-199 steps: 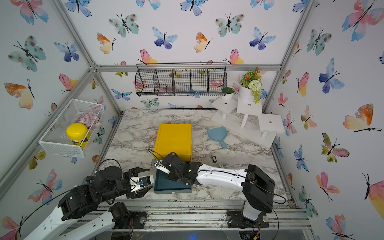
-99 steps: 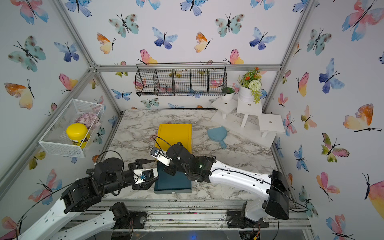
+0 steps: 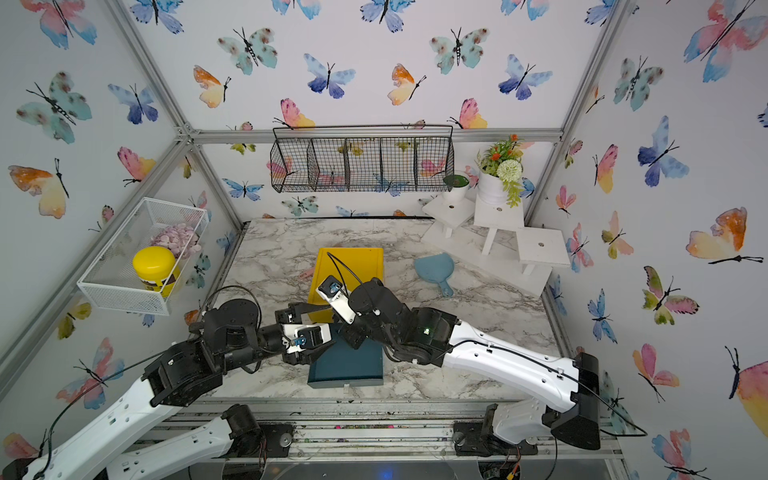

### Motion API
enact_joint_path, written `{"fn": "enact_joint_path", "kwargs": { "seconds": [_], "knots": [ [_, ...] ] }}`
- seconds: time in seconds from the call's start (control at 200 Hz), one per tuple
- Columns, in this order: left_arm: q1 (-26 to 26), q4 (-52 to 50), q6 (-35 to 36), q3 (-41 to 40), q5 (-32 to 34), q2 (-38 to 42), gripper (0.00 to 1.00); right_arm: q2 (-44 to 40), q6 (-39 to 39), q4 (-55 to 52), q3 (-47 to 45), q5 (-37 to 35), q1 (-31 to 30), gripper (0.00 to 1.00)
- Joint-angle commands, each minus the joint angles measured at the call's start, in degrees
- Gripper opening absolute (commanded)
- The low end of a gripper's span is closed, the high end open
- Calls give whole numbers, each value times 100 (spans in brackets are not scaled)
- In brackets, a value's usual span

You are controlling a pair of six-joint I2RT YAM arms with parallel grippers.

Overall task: Take the keys out of the drawer
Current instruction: Place the key at the center of the board.

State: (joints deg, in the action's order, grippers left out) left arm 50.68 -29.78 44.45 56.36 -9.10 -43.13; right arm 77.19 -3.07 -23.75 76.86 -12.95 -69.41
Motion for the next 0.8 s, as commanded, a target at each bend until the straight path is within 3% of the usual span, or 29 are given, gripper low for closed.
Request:
{"fn": "enact_joint_path", "kwargs": {
  "seconds": [0.0,0.265,0.415,0.511,0.641,0.796],
  "knots": [
    [-23,585,115,42,-233,-97,78,-276,-434,74,-121,-589,31,2],
    [-22,1529,46,-335,-761,-222,77,-435,-1000,-569,-139,-1903,106,2],
    [-11,2032,-100,-468,-902,-505,77,-864,-1408,-607,-389,-2045,272,2],
    [-7,2330,-206,-501,-1069,-717,76,-1061,-1594,-808,-513,-2054,674,2],
    [29,2836,-353,-608,-1249,-928,76,-1060,-1688,-1345,-593,-1639,1390,2],
    [96,2909,-601,-390,-1207,-1451,77,-906,-1792,-1597,-832,-486,2435,2]
  ]
}}
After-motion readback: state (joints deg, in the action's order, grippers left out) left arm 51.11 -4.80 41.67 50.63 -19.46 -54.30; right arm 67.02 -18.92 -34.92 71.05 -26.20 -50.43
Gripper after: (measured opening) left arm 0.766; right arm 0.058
